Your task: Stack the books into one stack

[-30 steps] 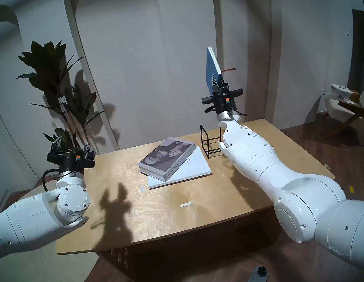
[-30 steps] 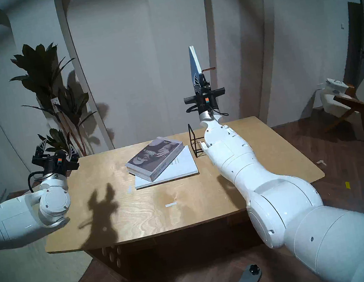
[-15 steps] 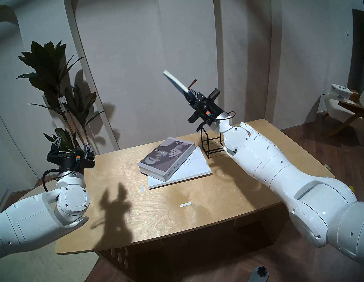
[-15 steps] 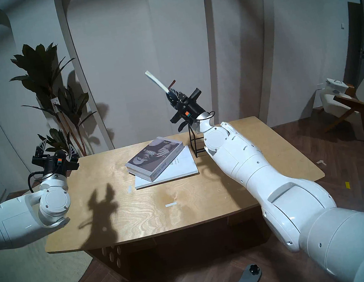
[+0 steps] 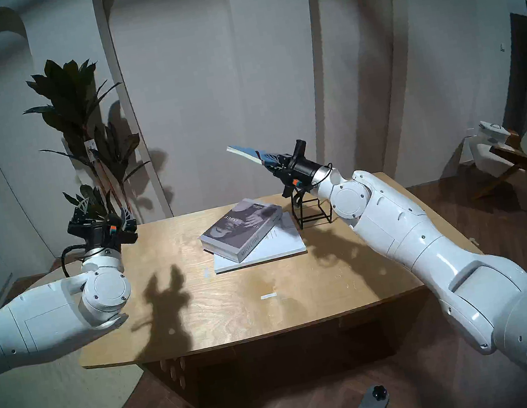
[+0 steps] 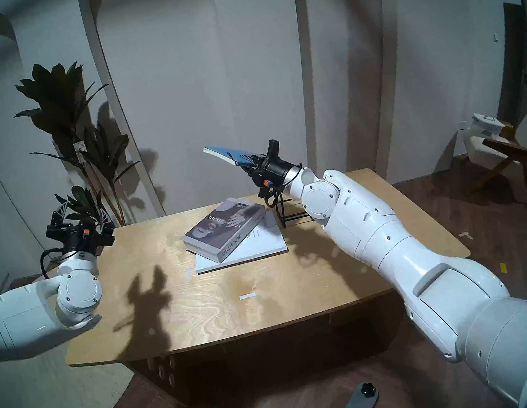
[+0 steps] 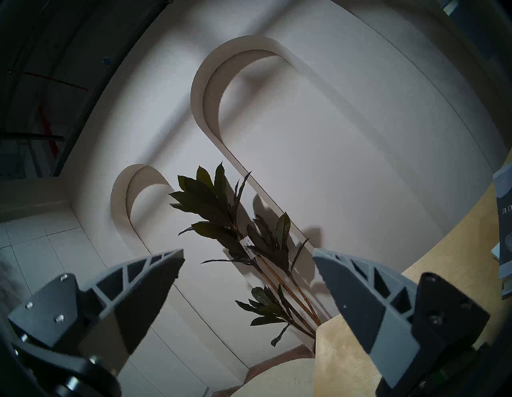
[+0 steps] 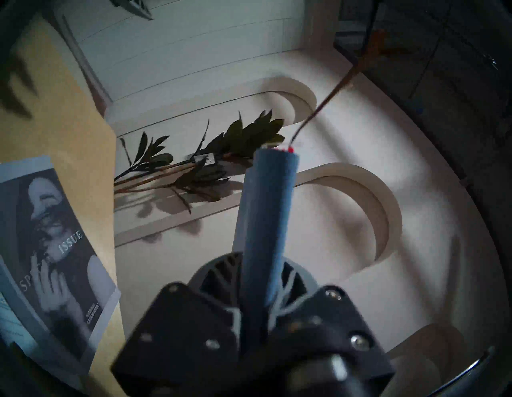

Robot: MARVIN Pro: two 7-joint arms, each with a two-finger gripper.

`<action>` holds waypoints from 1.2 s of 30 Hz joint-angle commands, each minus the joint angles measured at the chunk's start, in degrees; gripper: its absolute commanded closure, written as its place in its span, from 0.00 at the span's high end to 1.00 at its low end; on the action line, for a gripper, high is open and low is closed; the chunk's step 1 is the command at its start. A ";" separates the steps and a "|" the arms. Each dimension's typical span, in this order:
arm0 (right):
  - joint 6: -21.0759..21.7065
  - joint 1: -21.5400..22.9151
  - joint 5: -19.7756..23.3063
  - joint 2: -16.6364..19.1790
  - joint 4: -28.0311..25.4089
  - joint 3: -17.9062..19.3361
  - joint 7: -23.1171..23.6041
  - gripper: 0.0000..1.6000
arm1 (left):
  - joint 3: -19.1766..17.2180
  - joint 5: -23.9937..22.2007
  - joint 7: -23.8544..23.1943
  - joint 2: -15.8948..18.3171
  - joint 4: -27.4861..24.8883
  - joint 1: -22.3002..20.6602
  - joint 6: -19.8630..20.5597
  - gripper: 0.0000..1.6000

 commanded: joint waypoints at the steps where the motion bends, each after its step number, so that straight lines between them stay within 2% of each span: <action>1: 3.98 -0.86 -1.66 -1.88 -3.08 -0.89 -0.65 0.00 | -0.83 0.39 0.17 0.19 -0.21 -1.15 0.30 1.00; 2: 4.02 -0.45 -1.15 -2.69 -1.96 -1.04 -0.22 0.00 | -0.83 0.39 0.17 0.19 -0.21 -1.15 0.29 1.00; 4: 4.11 0.61 -3.30 -3.64 -0.10 -2.29 -1.60 0.00 | -0.82 0.38 0.17 0.19 -0.20 -1.15 0.27 1.00; 6: 4.34 1.00 -3.63 -4.22 0.79 -2.67 -1.74 0.00 | -0.82 0.38 0.18 0.19 -0.20 -1.14 0.26 1.00; 12: 5.57 4.13 -9.12 -7.76 7.08 -6.37 -4.94 0.00 | -0.81 0.35 0.19 0.17 -0.18 -1.11 0.19 1.00; 20: 6.70 7.31 -12.27 -11.07 14.24 -8.47 -6.82 0.00 | -0.79 0.33 0.20 0.16 -0.16 -1.09 0.14 1.00; 26: 7.65 9.25 -13.25 -14.37 19.98 -9.29 -7.83 0.00 | -0.78 0.31 0.21 0.15 -0.15 -1.08 0.12 1.00; 34: 7.27 10.69 -11.55 -19.14 27.58 -8.98 -7.53 0.00 | -0.77 0.32 0.22 0.15 -0.15 -1.09 0.12 1.00; 36: 7.17 11.11 -12.31 -20.03 29.54 -9.39 -8.20 0.00 | -0.76 0.32 0.23 0.15 -0.15 -1.09 0.12 1.00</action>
